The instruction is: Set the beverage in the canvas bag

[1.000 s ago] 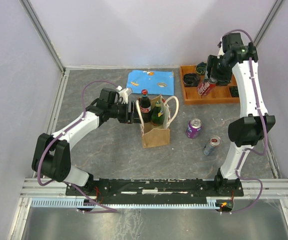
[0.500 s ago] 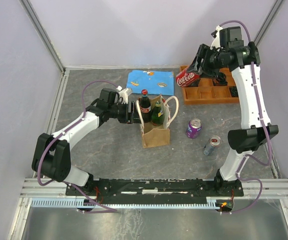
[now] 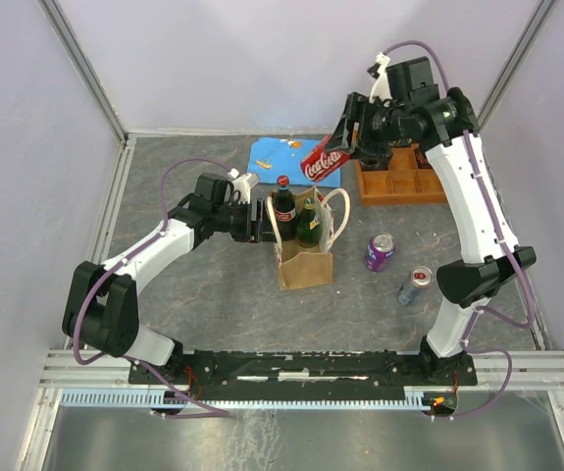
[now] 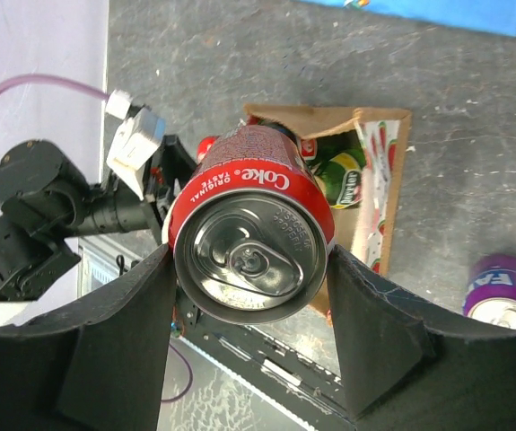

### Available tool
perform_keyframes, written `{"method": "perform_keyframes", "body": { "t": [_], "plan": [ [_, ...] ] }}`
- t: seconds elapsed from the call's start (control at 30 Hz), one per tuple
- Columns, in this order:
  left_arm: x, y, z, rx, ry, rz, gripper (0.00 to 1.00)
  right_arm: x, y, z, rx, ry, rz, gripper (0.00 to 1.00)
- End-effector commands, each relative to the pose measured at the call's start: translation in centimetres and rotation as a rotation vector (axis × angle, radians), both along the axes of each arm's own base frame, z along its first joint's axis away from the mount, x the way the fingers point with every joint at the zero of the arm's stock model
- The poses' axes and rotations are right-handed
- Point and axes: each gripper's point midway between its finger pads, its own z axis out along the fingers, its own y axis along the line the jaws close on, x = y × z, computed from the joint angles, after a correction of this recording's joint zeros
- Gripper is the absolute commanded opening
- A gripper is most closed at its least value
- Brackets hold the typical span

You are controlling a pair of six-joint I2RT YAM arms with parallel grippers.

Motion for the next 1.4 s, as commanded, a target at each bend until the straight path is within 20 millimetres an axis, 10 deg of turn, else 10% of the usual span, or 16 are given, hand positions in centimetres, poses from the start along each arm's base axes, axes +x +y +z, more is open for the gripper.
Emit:
{"method": "perform_keyframes", "body": {
  "t": [0.0, 0.53, 1.37],
  "plan": [
    [-0.4, -0.2, 1.4, -0.023, -0.04, -0.041, 0.71, -1.9, 2.3, 5.4, 0.073, -0.168, 0.056, 0.0],
    [-0.9, 2.5, 4.6, -0.062, -0.096, 0.026, 0.82, -5.3, 6.8, -2.6, -0.127, -0.089, 0.155, 0.0],
    [1.6, 8.1, 3.8, -0.087, -0.047, 0.231, 0.8, -2.9, 11.5, -14.3, -0.394, -0.234, 0.163, 0.0]
  ]
}}
